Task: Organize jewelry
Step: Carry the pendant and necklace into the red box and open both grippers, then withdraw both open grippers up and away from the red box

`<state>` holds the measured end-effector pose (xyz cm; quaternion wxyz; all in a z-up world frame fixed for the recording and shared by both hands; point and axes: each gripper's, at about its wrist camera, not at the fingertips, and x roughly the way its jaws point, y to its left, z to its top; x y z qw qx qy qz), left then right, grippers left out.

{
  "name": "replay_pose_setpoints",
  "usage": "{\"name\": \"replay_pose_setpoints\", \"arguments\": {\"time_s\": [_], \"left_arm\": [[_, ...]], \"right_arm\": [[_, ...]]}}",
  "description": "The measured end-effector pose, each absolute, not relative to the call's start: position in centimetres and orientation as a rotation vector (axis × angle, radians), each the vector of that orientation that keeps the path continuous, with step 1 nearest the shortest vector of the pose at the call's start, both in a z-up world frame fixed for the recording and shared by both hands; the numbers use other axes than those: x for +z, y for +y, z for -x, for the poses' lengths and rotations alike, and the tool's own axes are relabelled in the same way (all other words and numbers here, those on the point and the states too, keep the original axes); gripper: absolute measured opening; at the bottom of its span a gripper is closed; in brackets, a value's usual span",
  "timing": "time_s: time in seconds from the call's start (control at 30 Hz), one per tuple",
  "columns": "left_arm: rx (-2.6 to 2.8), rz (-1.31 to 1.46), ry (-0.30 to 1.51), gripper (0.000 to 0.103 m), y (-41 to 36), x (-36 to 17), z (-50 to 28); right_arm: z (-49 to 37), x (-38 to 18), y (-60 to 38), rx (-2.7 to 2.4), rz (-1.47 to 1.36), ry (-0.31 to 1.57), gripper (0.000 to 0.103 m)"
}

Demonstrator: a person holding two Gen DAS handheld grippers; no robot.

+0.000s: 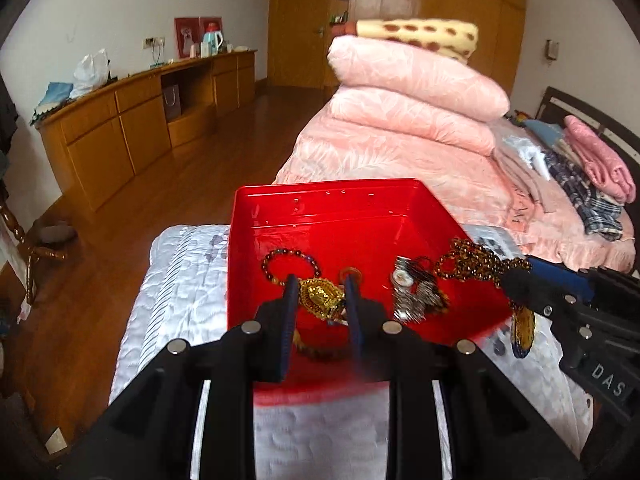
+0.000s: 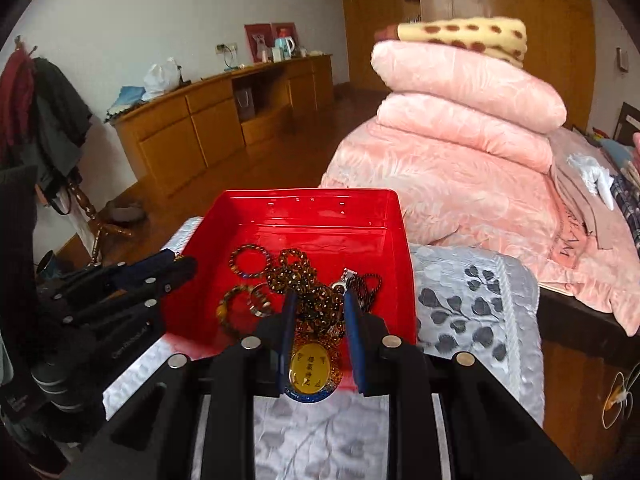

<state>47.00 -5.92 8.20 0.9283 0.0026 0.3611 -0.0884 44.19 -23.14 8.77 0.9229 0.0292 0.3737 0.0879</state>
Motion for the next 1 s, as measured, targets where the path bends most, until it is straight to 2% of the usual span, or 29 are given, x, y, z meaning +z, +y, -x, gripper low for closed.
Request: {"name": "replay_pose_setpoints", "arguments": {"time_s": [0.27, 0.3, 0.33, 0.37, 0.4, 0.43, 0.67, 0.8, 1.0], "left_arm": [[-0.154, -0.003, 0.814, 0.022, -6.5, 5.6, -53.0], [-0.152, -0.006, 0.821, 0.024, -6.6, 5.4, -53.5], [-0.145, -0.010, 0.827, 0.025, -6.6, 5.2, -54.0], [-0.134, -0.016, 0.830, 0.044, -6.6, 5.1, -54.4], [-0.121, -0.019, 0.828, 0.063, -6.6, 5.0, -54.6], [-0.112, -0.016, 0.816, 0.066, -6.5, 5.1, -54.7], [-0.097, -0.018, 0.759, 0.068, -6.2, 6.6, -53.8], [-0.090, -0.020, 0.722, 0.076, -5.8, 7.5, -52.4], [-0.091, -0.021, 0.679, 0.087, -5.0, 8.7, -49.5]], "right_arm": [[-50.1, 5.2, -23.2, 0.156, -0.071, 0.862, 0.024], [-50.5, 4.8, -23.3, 0.153, -0.074, 0.870, 0.025], [-50.8, 4.7, -23.6, 0.151, -0.084, 0.864, 0.031], [-50.9, 4.8, -23.6, 0.147, -0.087, 0.859, 0.036], [-50.9, 4.8, -23.8, 0.133, -0.079, 0.851, 0.036], [-50.9, 5.0, -23.8, 0.124, -0.072, 0.845, 0.036], [-49.6, 6.5, -24.7, 0.079, -0.052, 0.788, 0.050], [-48.2, 7.1, -24.7, 0.082, -0.042, 0.764, 0.057], [-45.7, 7.7, -24.7, 0.110, -0.046, 0.743, 0.073]]}}
